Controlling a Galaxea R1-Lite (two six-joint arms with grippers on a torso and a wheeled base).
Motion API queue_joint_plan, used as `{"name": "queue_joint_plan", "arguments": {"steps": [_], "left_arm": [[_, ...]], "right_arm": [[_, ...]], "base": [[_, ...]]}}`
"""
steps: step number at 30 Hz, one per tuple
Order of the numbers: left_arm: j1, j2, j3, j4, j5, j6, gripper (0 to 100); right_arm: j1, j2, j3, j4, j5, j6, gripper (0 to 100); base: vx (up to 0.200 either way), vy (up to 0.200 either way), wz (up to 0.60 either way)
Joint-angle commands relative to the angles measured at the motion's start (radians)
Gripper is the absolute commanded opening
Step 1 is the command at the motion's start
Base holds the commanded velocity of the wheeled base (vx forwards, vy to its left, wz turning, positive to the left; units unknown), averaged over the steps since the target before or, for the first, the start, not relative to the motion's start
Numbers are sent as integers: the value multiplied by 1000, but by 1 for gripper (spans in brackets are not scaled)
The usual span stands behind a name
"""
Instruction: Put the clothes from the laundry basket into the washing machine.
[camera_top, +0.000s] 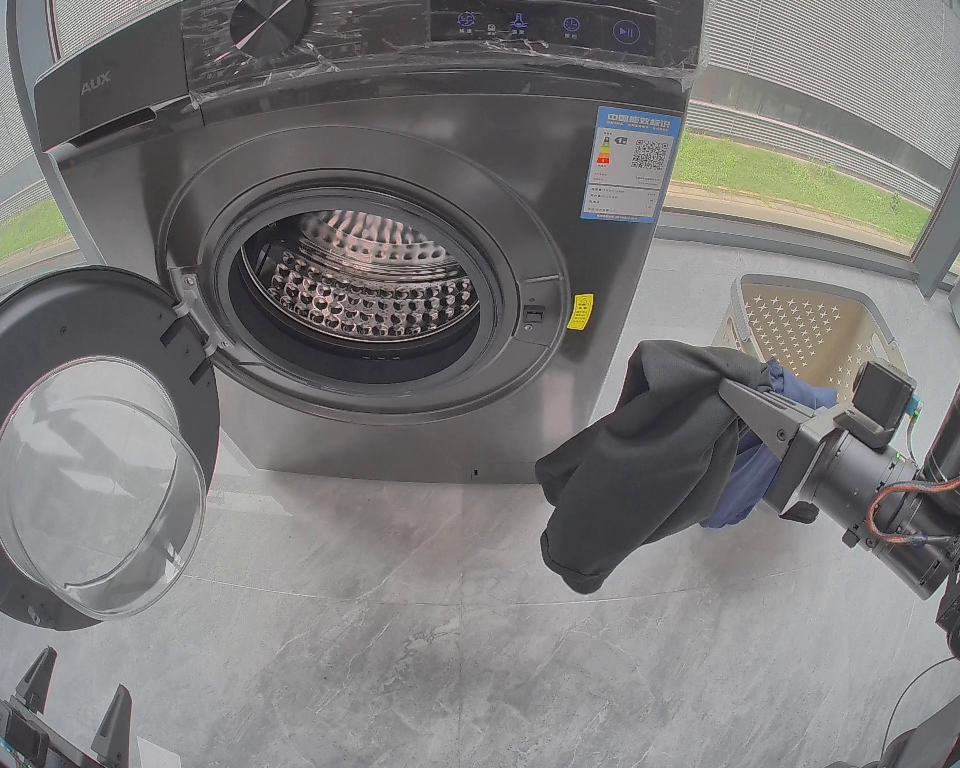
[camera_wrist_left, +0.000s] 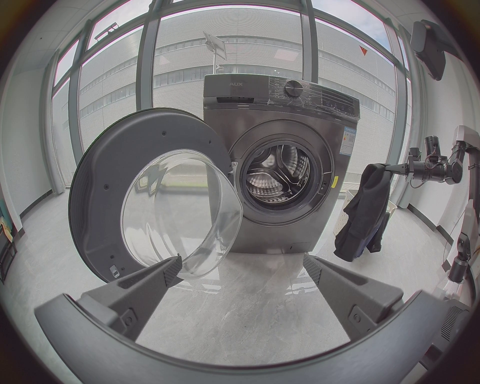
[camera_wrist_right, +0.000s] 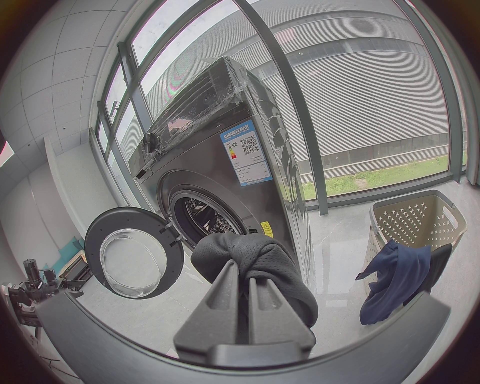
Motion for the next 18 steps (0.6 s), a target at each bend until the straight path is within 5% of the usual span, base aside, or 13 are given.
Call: {"name": "queue_joint_plan", "arguments": {"steps": [1, 7, 18], "left_arm": [[0, -15, 16, 0, 0, 0, 100], [0, -16, 16, 0, 0, 0, 100], [0, -16, 16, 0, 0, 0, 100]], "right_arm": [[1, 0, 0, 0, 0, 0, 0], [1, 0, 0, 0, 0, 0, 0], [1, -1, 0, 0, 0, 0, 0]], "base": [[0, 0, 0], [0, 0, 0], [0, 200, 0]]}}
